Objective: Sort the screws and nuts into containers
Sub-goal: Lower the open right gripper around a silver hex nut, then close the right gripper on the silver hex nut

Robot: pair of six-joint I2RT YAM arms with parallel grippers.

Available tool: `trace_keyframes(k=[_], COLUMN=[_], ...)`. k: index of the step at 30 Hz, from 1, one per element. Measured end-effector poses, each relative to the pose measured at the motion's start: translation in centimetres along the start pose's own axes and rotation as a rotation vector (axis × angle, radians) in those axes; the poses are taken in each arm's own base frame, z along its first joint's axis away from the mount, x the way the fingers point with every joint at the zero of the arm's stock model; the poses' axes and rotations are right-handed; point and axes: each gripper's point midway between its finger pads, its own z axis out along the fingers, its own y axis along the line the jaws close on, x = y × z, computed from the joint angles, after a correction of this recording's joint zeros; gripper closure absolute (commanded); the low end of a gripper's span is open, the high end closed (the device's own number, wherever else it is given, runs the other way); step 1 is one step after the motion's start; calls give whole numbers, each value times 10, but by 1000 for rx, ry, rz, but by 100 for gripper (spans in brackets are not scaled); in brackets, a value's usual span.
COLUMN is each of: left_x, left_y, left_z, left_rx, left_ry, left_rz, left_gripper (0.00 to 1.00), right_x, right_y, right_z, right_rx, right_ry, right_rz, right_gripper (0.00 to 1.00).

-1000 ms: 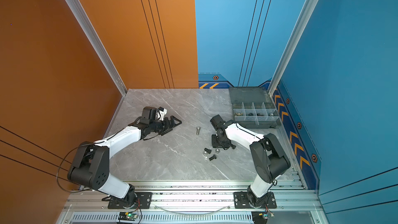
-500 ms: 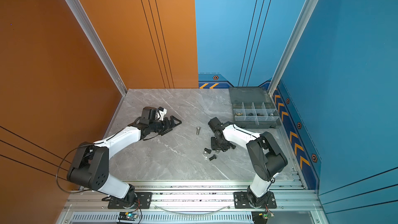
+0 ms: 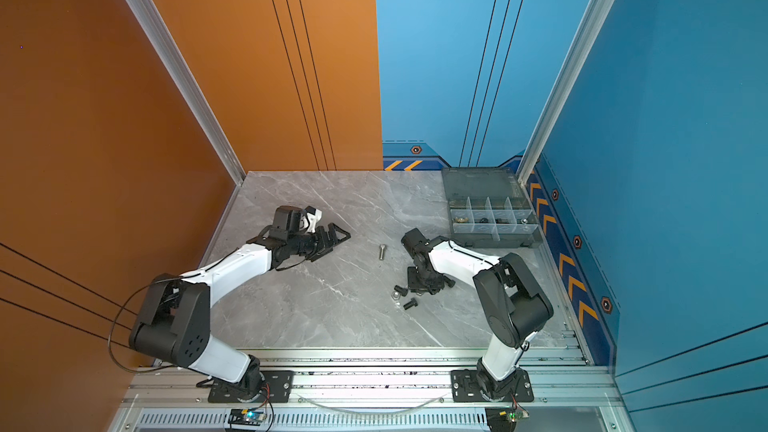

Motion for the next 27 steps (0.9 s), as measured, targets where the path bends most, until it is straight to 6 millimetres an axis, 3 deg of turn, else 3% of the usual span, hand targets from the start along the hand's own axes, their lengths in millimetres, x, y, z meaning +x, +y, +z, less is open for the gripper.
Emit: trace_keyframes(k=[12, 23, 27], left_x=[0, 0, 0], left_y=[0, 0, 0], left_z=[0, 0, 0], left_rx=[0, 0, 0], left_ry=[0, 0, 0], left_rz=[0, 0, 0], left_gripper=[2, 2, 2], right_x=[3, 5, 4], right_y=[4, 4, 3], right_z=[1, 1, 0], right_rx=[9, 15, 6], right_ry=[-2, -3, -3], right_rz=[-32, -47, -38], right_gripper=[63, 93, 99])
